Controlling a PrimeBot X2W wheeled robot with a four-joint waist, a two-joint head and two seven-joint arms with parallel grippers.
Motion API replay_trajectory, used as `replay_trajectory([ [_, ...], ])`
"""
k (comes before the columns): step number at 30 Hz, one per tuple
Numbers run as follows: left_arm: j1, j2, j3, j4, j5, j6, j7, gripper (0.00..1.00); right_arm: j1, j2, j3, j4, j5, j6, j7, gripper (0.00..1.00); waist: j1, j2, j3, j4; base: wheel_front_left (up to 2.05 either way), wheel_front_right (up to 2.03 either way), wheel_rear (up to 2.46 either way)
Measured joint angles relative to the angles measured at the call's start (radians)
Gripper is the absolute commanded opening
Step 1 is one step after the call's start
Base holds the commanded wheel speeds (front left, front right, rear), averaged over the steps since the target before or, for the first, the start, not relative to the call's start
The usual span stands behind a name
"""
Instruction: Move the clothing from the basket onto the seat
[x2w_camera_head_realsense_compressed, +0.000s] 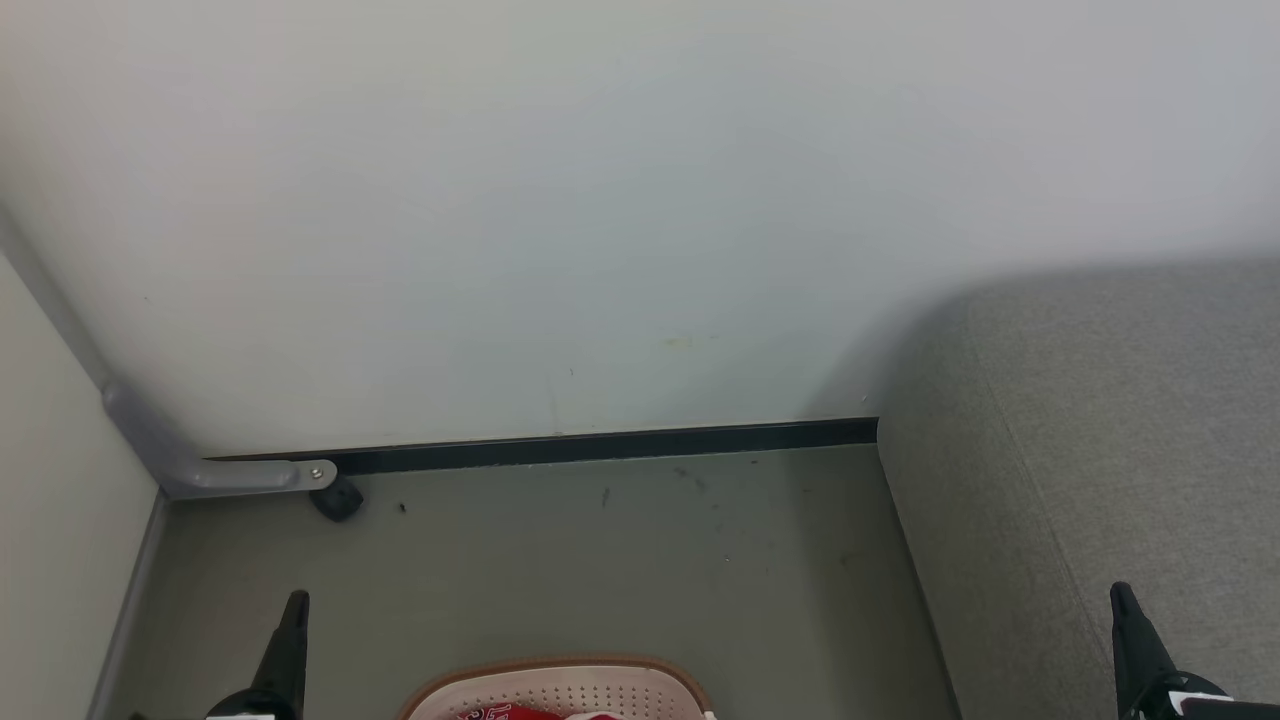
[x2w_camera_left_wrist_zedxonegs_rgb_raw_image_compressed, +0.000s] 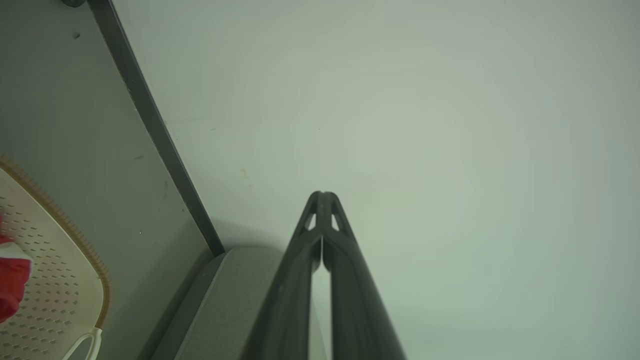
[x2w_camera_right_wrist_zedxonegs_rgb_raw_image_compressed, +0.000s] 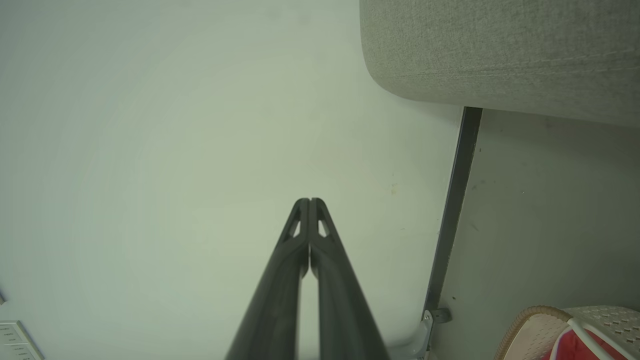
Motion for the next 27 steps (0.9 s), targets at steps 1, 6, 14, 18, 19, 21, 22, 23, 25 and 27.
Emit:
replay_trajectory([
  [1,0.0,0.0,0.0,0.0,0.0,0.0,0.0,0.0,0.0,0.0,0.0,0.0,0.0,0.0,0.0,0.0,0.0,0.0,0.0,0.0,0.0,0.0,0.0],
  [6,0.0,0.0,0.0,0.0,0.0,0.0,0.0,0.0,0.0,0.0,0.0,0.0,0.0,0.0,0.0,0.0,0.0,0.0,0.0,0.0,0.0,0.0,0.0],
  [14,0.0,0.0,0.0,0.0,0.0,0.0,0.0,0.0,0.0,0.0,0.0,0.0,0.0,0.0,0.0,0.0,0.0,0.0,0.0,0.0,0.0,0.0,0.0],
  [18,0.0,0.0,0.0,0.0,0.0,0.0,0.0,0.0,0.0,0.0,0.0,0.0,0.0,0.0,0.0,0.0,0.0,0.0,0.0,0.0,0.0,0.0,0.0],
  [19,0.0,0.0,0.0,0.0,0.0,0.0,0.0,0.0,0.0,0.0,0.0,0.0,0.0,0.0,0.0,0.0,0.0,0.0,0.0,0.0,0.0,0.0,0.0],
  [21,0.0,0.0,0.0,0.0,0.0,0.0,0.0,0.0,0.0,0.0,0.0,0.0,0.0,0.0,0.0,0.0,0.0,0.0,0.0,0.0,0.0,0.0,0.0],
  [22,0.0,0.0,0.0,0.0,0.0,0.0,0.0,0.0,0.0,0.0,0.0,0.0,0.0,0.0,0.0,0.0,0.0,0.0,0.0,0.0,0.0,0.0,0.0],
  [23,0.0,0.0,0.0,0.0,0.0,0.0,0.0,0.0,0.0,0.0,0.0,0.0,0.0,0.0,0.0,0.0,0.0,0.0,0.0,0.0,0.0,0.0,0.0],
  [25,0.0,0.0,0.0,0.0,0.0,0.0,0.0,0.0,0.0,0.0,0.0,0.0,0.0,0.0,0.0,0.0,0.0,0.0,0.0,0.0,0.0,0.0,0.0],
  [27,0.0,0.0,0.0,0.0,0.0,0.0,0.0,0.0,0.0,0.0,0.0,0.0,0.0,0.0,0.0,0.0,0.0,0.0,0.0,0.0,0.0,0.0,0.0],
])
